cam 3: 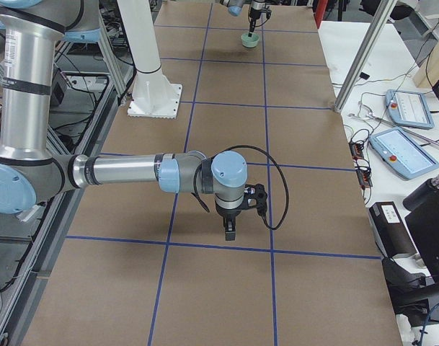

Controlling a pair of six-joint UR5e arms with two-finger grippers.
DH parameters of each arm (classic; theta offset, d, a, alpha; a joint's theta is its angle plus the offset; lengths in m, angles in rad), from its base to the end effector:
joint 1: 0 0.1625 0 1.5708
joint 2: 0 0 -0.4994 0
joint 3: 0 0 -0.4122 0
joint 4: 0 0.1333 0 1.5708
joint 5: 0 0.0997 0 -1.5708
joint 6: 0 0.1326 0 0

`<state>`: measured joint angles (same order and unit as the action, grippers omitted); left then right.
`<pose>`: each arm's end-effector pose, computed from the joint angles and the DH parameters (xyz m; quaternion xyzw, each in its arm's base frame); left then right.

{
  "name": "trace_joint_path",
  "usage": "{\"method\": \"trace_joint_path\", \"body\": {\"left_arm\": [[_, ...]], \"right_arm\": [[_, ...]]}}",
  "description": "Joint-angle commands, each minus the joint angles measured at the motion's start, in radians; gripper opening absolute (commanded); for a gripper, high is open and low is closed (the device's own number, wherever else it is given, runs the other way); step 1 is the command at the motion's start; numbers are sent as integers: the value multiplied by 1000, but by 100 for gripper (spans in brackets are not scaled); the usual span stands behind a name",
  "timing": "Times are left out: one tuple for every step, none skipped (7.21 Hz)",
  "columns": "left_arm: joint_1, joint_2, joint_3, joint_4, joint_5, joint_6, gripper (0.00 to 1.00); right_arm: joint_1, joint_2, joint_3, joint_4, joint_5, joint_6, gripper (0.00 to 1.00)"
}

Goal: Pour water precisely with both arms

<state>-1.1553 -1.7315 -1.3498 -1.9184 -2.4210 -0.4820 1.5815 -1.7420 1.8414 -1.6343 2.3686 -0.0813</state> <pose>0.2161 -0.5733 0.7360 -0.0596 0.4243 0.0290 0.9031 0.0430 -0.4276 0.7026 0.0344 -0.3872 -0.0395 0.9205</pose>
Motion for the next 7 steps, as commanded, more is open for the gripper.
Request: {"method": "trace_joint_path", "body": {"left_arm": [[0, -112, -87, 129, -29, -69, 0], [52, -135, -192, 183, -30, -166, 0], [145, -172, -280, 182, -24, -376, 0], [222, -288, -290, 182, -14, -602, 0], [335, -372, -293, 177, 50, -726, 0], [424, -440, -290, 179, 157, -733, 0], [504, -485, -276, 182, 237, -736, 0]], "right_arm": [[0, -5, 9, -1, 3, 0, 100], [0, -7, 16, -1, 3, 0, 100], [0, -8, 19, -1, 3, 0, 100], [0, -8, 19, -1, 3, 0, 100], [0, -8, 19, -1, 3, 0, 100], [0, -7, 16, -1, 3, 0, 100], [0, -8, 13, -1, 3, 0, 100]]}}
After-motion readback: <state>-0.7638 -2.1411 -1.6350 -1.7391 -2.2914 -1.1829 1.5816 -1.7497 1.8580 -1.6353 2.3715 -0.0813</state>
